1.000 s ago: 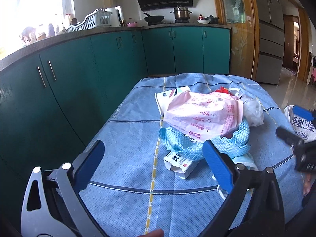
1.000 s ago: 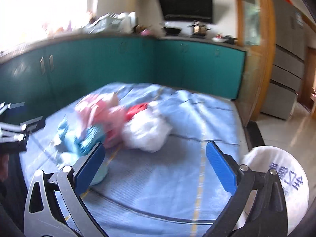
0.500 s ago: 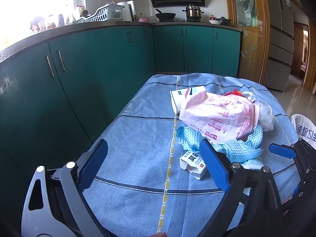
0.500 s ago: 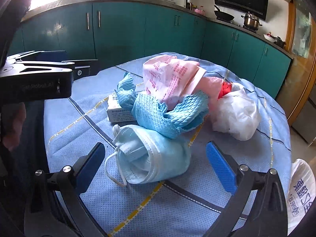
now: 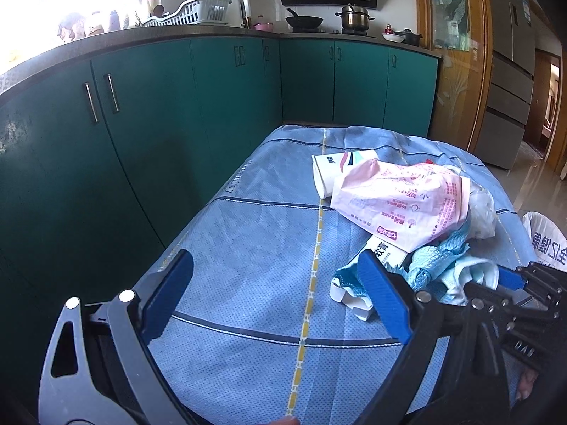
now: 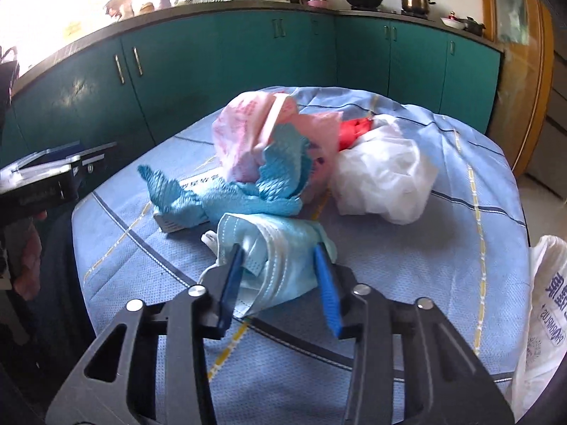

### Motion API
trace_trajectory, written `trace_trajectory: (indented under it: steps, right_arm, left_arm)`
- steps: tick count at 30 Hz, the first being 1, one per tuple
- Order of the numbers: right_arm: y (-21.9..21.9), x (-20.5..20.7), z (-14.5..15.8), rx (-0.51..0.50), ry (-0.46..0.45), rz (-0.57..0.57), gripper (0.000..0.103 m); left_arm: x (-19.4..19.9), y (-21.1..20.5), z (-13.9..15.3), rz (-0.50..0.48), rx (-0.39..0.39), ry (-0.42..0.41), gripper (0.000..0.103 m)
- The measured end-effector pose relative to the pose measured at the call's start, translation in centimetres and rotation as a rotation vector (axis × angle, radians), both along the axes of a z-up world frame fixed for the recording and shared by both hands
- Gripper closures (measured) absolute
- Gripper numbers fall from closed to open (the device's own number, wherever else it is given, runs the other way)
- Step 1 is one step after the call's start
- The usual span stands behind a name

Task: Collect trash
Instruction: 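Lower the right tool onto the blue face mask and close on it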

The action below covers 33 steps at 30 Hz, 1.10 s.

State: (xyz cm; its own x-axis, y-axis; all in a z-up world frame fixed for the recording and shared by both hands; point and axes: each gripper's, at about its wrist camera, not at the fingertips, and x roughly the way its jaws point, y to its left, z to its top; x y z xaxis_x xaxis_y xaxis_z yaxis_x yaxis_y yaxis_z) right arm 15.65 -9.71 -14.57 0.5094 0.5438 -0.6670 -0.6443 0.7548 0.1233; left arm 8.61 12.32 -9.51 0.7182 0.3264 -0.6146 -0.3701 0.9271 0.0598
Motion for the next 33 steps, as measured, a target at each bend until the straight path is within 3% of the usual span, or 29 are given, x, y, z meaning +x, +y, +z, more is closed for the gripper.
trace_trajectory:
  steps: [4, 10, 12, 14, 16, 21, 33]
  right_arm:
    - [-1.8, 0.3, 0.9, 0.011, -0.036, -0.050, 0.077]
    - [-5.8, 1.6, 1.4, 0.004, -0.060, -0.202, 0.078]
    - [-6.6, 2.1, 1.2, 0.011, -0.048, -0.245, 0.072]
    - [-6.9, 2.2, 1.3, 0.031, -0.051, -0.258, 0.046]
    - [-6.9, 1.9, 1.6, 0.032, -0.084, -0.279, 0.030]
    - [-6.1, 2.1, 0.8, -0.001, -0.081, -0.278, 0.027]
    - [-5.5, 3.0, -0.2, -0.034, -0.020, -0.277, 0.026]
  left_arm:
    - [0.1, -0.4, -0.2, -0.022, -0.001, 0.004, 0.009]
    - [0.5, -1.6, -0.6, -0.097, -0.014, 0.020, 0.009]
    - [0.7, -2.5, -0.7, -0.139, -0.009, 0.028, 0.009]
    - [0.7, -3.6, -0.7, -0.175, 0.009, 0.023, 0.009]
    - [0.9, -4.5, -0.8, -0.210, 0.016, 0.027, 0.009]
    - [1.5, -6.6, -1.4, -0.261, 0.053, 0.064, 0.009]
    - [1.0, -6.7, -1.6, -0.271, 0.041, 0.076, 0.009]
